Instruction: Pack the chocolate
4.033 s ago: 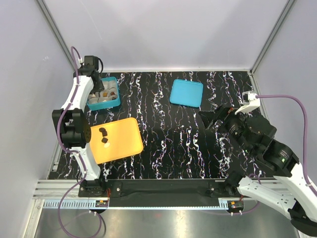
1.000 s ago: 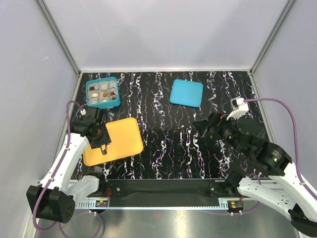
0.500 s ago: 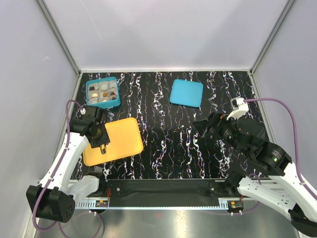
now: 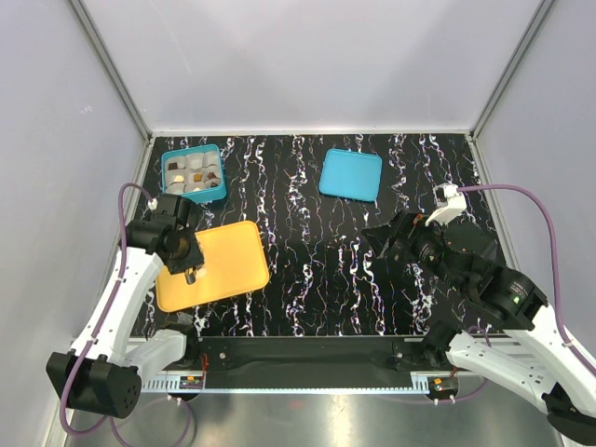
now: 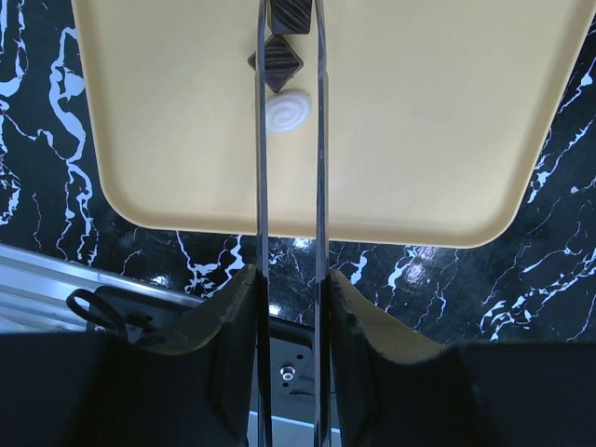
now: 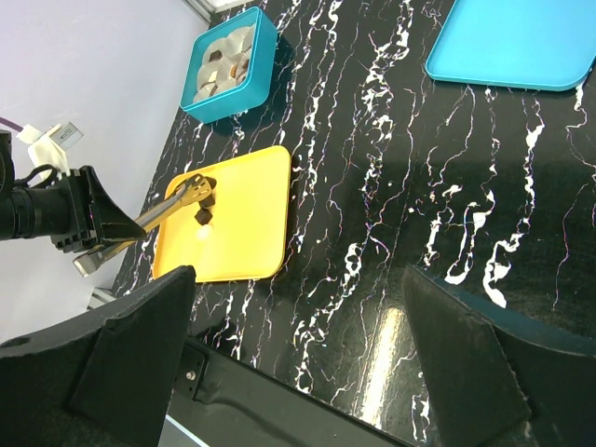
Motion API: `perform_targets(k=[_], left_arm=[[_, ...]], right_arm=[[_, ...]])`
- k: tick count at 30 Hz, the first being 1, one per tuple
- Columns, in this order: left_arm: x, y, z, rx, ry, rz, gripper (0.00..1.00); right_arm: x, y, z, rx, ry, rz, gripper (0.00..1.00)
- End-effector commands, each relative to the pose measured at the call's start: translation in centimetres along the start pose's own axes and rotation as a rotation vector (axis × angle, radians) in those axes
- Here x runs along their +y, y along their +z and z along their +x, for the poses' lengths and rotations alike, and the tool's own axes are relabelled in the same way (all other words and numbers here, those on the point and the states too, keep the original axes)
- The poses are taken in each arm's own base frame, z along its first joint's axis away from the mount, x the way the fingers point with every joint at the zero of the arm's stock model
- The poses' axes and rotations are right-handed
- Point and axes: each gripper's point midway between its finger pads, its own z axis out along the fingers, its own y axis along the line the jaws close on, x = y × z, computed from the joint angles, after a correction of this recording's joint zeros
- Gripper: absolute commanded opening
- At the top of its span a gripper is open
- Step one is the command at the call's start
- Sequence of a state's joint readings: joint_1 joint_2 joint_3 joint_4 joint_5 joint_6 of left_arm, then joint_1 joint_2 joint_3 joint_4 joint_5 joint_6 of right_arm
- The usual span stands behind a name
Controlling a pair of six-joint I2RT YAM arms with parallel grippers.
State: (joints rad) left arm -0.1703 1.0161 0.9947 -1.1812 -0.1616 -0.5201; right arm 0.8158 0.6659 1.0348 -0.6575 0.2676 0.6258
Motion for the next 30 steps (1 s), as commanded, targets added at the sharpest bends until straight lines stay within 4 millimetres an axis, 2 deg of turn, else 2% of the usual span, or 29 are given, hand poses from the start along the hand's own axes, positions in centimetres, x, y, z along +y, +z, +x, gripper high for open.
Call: perform_targets(k=[1,14,16,18,21,30], left_arm=[[-0.5,-1.3,-1.3,-0.054,0.013,0.031,0.35],[-0.4,-2.1,-1.7,-0.066,0.017,0.029,0.33],[-0.3,-1.8,-1.5,-0.057,0.018,0.026,0.34],[-0.3,-1.6,-1.3,-0.056,0.019,0.023,0.4],[-0.3,-0.9,-0.9,-0.045,0.018,0.02,0.43],[-0.4,0.4,-0.1,-0.021,0.015,0.023,0.45]], right_arm=[[0.4,0.0,-0.5,-0.02,0.012,-0.02,1.0],[0.3,0.1,-0.4,-0.017,0.012,-0.016,1.0],[0.4,0.0,-0.5,-0.021,0.012,-0.019,1.0],[0.4,0.0,-0.5,-0.021,0.012,-0.019,0.99],[0.3,-0.1,-0.4,-0.02,0.013,-0.018,1.0],[0.3,-0.2,-0.5,-0.025,0.014,-0.018,1.0]])
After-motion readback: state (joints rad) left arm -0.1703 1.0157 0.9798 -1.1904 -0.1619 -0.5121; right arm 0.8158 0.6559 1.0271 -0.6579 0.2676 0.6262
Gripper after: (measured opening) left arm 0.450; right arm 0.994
